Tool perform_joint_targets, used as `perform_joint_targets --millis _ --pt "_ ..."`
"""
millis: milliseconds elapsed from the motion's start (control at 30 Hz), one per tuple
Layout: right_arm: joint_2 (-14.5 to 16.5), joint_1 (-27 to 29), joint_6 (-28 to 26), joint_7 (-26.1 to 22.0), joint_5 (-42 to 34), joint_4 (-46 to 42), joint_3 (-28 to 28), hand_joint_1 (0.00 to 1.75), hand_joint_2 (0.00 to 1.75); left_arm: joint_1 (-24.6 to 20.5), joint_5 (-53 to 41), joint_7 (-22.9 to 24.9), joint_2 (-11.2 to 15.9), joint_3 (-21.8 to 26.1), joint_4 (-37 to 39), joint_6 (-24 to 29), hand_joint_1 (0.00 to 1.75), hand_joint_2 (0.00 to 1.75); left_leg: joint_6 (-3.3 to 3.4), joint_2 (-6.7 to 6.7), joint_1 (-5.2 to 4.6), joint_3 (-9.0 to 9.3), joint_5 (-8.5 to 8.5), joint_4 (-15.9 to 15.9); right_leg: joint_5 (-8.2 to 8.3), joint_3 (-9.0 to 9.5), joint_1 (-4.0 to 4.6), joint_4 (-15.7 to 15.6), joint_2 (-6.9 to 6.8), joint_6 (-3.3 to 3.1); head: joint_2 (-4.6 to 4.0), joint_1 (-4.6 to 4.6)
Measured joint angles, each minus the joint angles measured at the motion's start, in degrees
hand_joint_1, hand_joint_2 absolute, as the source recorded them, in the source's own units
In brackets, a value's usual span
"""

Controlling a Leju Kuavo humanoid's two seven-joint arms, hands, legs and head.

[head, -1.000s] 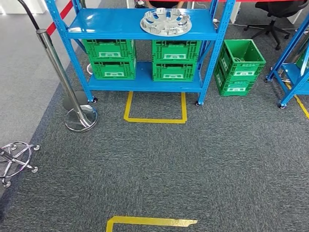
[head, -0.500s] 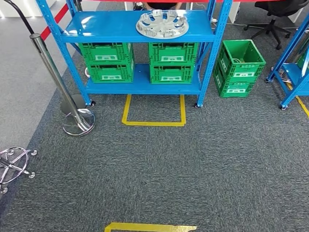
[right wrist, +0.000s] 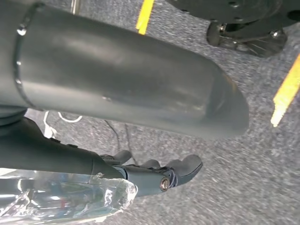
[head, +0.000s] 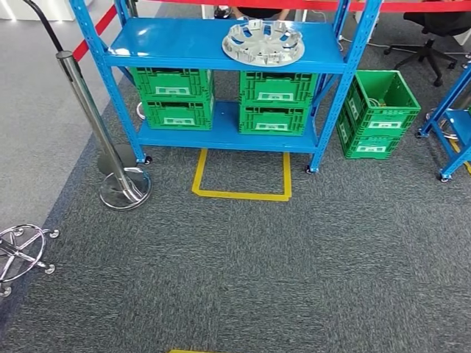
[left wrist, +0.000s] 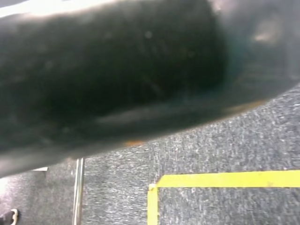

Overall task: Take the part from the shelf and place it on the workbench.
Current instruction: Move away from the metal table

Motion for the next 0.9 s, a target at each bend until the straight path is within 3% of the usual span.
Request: perform_joint_targets --millis 67,133,167,200,267,300,333,367,433,467,533,633,700,800,833,867,900 --pt "0.00 0.15 0.04 -0.01 0.01 0.00 0.01 0.00 0.00 -0.01 0.01 0.07 0.01 0.00 0.01 0.03 0.00 0.00 -0.78 -0.04 -0.05 0.68 -0.49 0.32 -0.54 0.24 0.22 -0.66 -0.06 -0.73 0.00 0.02" --pt "0.00 0.23 0.03 -0.03 0.01 -0.01 -0.06 0.00 0.00 -0.02 0.01 0.10 0.07 0.00 0.01 0.06 0.00 0.00 -1.43 0.05 -0.04 1.21 -0.83 1.35 -0.05 1.37 0.00 -1.12 -0.05 -1.44 0.00 -0.09" --pt "0.00 0.18 0.03 -0.03 0.01 -0.02 -0.09 0.00 0.00 -0.07 0.01 0.10 0.10 -0.01 0.01 0.08 0.00 0.00 -1.73 0.10 0.00 0.72 -1.44 2.77 -0.23 2.16 -0.13 -1.39 -0.08 -1.73 0.00 -0.23" --pt "0.01 0.11 0.04 -0.04 0.01 -0.02 -0.12 0.00 0.00 -0.14 0.02 0.10 0.14 -0.02 0.01 0.09 0.00 0.00 -2.02 0.15 0.06 -0.54 -2.57 5.17 -0.39 2.90 -0.26 -1.63 -0.12 -1.95 0.00 -0.38" --pt "0.02 0.04 0.08 -0.07 0.00 -0.03 -0.10 0.00 0.00 -0.21 0.04 0.10 0.17 -0.02 0.01 0.12 0.00 0.00 -2.51 0.19 0.26 -4.87 -5.60 11.70 -0.94 3.71 -0.27 -1.81 -0.16 -2.21 0.00 -0.67" --pt "0.02 0.06 0.07 -0.07 -0.01 -0.03 -0.11 0.00 0.00 -0.19 0.05 0.10 0.19 0.00 0.01 0.13 0.00 0.00 -2.65 0.19 0.34 -7.06 -6.61 14.30 -1.26 3.99 -0.27 -1.80 -0.14 -2.22 0.00 -0.67" --pt "0.02 0.08 0.05 -0.06 -0.02 -0.03 -0.14 0.00 0.00 -0.16 0.05 0.10 0.20 0.02 0.01 0.13 0.00 0.00 -2.72 0.19 0.41 -8.64 -6.52 15.46 -1.66 4.34 -0.27 -1.80 -0.12 -2.21 0.00 -0.69" --pt "0.02 0.10 0.03 -0.05 -0.03 -0.03 -0.19 0.00 0.00 -0.15 0.05 0.10 0.20 0.04 0.01 0.13 0.00 0.00 -2.72 0.19 0.45 -9.35 -5.12 14.81 -2.11 4.71 -0.28 -1.80 -0.10 -2.15 0.00 -0.68" --pt "0.02 0.12 -0.01 -0.05 -0.15 -0.03 -0.22 0.00 0.00 -0.13 0.05 0.10 0.21 0.09 0.01 0.16 0.00 0.00 -2.45 0.29 0.47 -8.59 0.51 9.22 -3.16 5.75 -0.30 -1.86 -0.10 -1.83 0.00 -0.69" --pt "0.02 0.10 -0.04 -0.05 -0.24 -0.03 -0.20 0.00 0.00 -0.14 0.04 0.10 0.21 0.12 0.02 0.18 0.00 0.00 -2.22 0.41 0.37 -7.96 2.24 6.31 -3.64 6.24 -0.27 -1.88 -0.09 -1.55 0.00 -0.69" --pt "0.03 0.06 -0.14 -0.04 -0.43 -0.04 -0.16 0.00 0.00 -0.18 0.01 0.10 0.21 0.17 0.04 0.25 0.00 0.00 -1.51 0.62 0.11 -7.29 3.15 3.23 -4.28 7.05 -0.17 -2.00 -0.12 -0.90 0.00 -0.78" --pt "0.02 0.06 -0.25 -0.03 -0.50 -0.06 -0.10 0.00 0.00 -0.08 -0.03 0.10 0.18 0.23 0.05 0.35 0.00 0.00 -0.35 0.51 0.16 -6.45 3.45 2.31 -4.44 8.08 -0.07 -1.49 -0.09 0.17 0.00 -0.85" --pt "0.02 -0.03 -0.27 -0.04 -0.51 -0.11 -0.03 0.00 0.00 -0.16 -0.04 0.09 0.14 0.24 0.05 0.40 0.00 0.00 0.32 0.43 0.43 -5.38 3.25 1.81 -6.01 6.77 -0.11 1.45 -0.02 0.65 -0.02 -0.54" --pt "0.02 -0.08 -0.27 -0.03 -0.52 -0.14 0.06 0.00 0.00 -0.26 -0.04 0.08 0.10 0.21 0.07 0.42 0.00 0.00 0.84 0.41 0.42 -4.63 2.49 1.67 -10.11 0.34 -0.22 10.95 0.05 1.14 -0.02 -0.09" --pt "0.02 -0.02 -0.26 -0.03 -0.53 -0.14 0.07 0.00 0.00 -0.23 -0.04 0.08 0.10 0.22 0.07 0.42 0.00 0.00 0.84 0.38 0.38 -4.33 2.16 1.67 -10.16 -1.52 -0.24 12.75 0.05 1.20 -0.02 -0.07" --pt "0.02 0.05 -0.26 -0.03 -0.56 -0.14 0.07 0.00 0.00 -0.20 -0.05 0.08 0.11 0.23 0.07 0.43 0.00 0.00 0.80 0.33 0.35 -3.94 1.79 1.67 -8.97 -2.48 -0.24 12.65 0.05 1.20 -0.02 -0.04" --pt "0.02 0.09 -0.26 -0.03 -0.62 -0.14 0.07 0.00 0.00 -0.20 -0.09 0.08 0.13 0.25 0.07 0.44 0.00 0.00 0.72 0.29 0.33 -3.39 1.39 1.67 -6.55 -2.37 -0.23 10.49 0.05 1.11 -0.02 -0.03"
